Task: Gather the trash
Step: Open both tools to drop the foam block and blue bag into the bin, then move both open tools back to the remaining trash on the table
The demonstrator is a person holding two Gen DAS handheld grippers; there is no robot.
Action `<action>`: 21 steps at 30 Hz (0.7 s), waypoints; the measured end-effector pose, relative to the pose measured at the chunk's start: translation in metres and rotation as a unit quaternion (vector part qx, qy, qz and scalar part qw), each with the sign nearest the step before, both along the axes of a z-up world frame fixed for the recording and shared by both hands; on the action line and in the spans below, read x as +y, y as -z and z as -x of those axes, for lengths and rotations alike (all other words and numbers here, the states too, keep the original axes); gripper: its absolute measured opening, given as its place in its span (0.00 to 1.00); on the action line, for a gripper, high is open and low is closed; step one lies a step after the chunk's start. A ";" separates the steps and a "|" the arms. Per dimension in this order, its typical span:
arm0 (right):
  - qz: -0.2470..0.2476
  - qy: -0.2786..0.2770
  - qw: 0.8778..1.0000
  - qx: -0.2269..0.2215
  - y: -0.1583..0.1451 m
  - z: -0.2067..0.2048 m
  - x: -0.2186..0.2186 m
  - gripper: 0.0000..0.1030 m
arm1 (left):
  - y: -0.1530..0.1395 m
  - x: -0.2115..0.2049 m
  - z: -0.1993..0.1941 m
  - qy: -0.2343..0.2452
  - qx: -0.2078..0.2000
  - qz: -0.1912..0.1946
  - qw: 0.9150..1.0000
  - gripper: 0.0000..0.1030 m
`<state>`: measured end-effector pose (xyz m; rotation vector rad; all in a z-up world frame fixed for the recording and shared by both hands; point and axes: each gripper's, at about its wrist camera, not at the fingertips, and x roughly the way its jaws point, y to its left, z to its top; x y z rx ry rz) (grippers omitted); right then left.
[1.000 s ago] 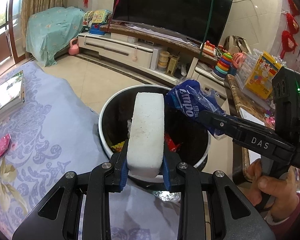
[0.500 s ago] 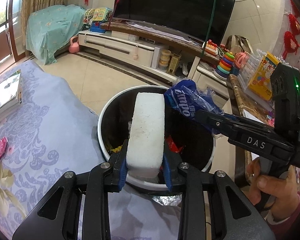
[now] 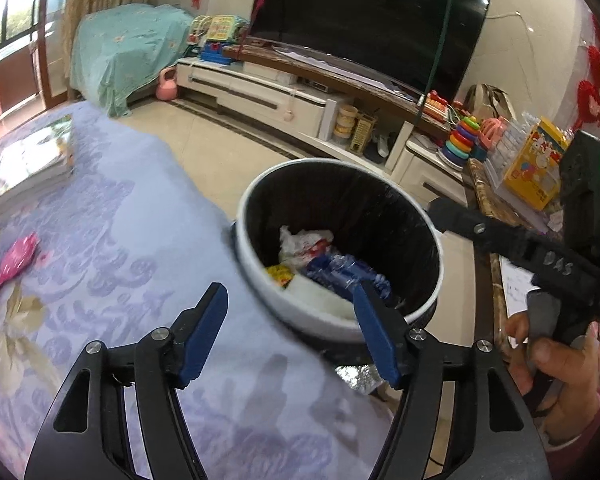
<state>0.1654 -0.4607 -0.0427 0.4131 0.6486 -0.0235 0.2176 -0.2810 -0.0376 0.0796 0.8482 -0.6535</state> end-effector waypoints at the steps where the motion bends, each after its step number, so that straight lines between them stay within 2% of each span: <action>1: -0.001 -0.004 1.000 -0.003 -0.002 0.002 0.005 0.86 | 0.001 0.007 0.002 -0.007 0.001 0.001 1.000 0.65; 7: 0.001 -0.037 0.999 -0.008 -0.007 0.002 0.037 0.88 | 0.002 0.056 0.010 -0.060 -0.003 0.011 0.998 0.71; 17: -0.001 -0.105 0.994 -0.020 -0.007 -0.001 0.105 0.89 | 0.010 0.140 0.016 -0.137 0.015 0.027 0.990 0.73; 21: 0.000 -0.129 0.992 -0.015 -0.002 -0.006 0.130 0.89 | 0.014 0.168 0.020 -0.162 0.018 0.022 0.986 0.73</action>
